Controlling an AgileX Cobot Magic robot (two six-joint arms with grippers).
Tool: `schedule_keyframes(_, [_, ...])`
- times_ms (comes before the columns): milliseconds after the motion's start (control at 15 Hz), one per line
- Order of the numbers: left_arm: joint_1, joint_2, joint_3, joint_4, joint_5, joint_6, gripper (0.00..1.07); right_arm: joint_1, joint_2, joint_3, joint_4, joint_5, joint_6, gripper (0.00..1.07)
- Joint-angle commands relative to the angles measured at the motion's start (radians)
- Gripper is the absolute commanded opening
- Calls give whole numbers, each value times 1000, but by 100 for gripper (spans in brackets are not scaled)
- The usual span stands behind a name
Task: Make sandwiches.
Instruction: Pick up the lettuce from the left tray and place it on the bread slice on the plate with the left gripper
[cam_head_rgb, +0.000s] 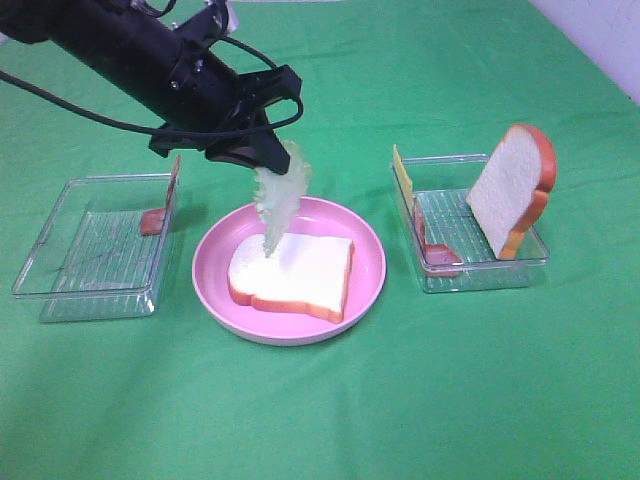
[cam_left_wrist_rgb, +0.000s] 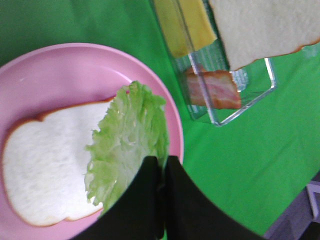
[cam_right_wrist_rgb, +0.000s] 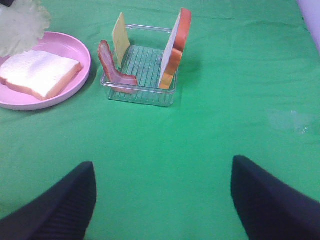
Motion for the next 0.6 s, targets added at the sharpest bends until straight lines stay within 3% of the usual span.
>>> schedule_keyframes(67, [-13, 28, -4, -140, 4, 112, 0, -1, -12, 2, 0, -4, -5, 71])
schedule_keyframes(133, [-41, 48, -4, -190, 10, 165, 0, -1, -12, 2, 0, -4, -5, 71])
schedule_keyframes(333, [-72, 83, -4, -171, 10, 179, 0, -1, -12, 2, 0, -4, -5, 71])
schedule_keyframes(533, [-69, 105, -4, -47, 2, 164, 0, -1, -12, 2, 0, -4, -5, 71])
schedule_keyframes(600, [-67, 105, -4, 10, -5, 130, 0, -1, -12, 2, 0, -4, -5, 71])
